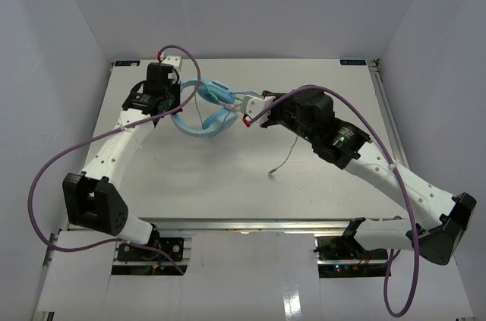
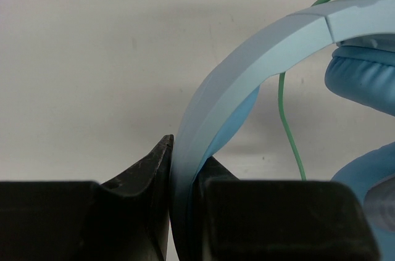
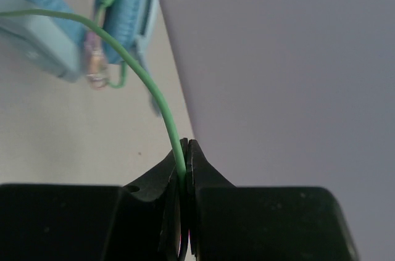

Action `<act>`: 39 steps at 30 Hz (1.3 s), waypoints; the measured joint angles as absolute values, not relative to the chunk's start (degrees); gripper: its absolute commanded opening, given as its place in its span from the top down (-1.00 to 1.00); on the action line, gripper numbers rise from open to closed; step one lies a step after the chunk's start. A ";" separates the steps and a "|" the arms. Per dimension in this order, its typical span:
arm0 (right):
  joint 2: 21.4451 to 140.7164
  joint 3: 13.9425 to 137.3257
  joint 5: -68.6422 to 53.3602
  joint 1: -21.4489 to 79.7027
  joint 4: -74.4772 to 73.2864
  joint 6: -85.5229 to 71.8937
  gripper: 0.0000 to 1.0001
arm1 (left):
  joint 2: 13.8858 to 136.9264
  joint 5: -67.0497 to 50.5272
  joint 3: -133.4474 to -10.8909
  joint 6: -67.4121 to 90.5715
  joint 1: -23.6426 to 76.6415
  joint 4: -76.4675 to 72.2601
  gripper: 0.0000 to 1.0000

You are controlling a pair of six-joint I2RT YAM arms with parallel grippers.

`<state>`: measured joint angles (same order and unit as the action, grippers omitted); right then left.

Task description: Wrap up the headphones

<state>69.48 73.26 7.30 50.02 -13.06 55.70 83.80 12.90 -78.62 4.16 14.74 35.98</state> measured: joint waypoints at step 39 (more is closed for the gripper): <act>97.78 76.08 -48.64 33.00 9.97 16.03 0.73 | 66.92 -21.80 -85.23 6.21 26.59 48.31 1.00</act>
<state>97.78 76.08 -48.64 33.00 9.97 16.03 66.92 -21.80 -85.23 6.21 26.59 48.31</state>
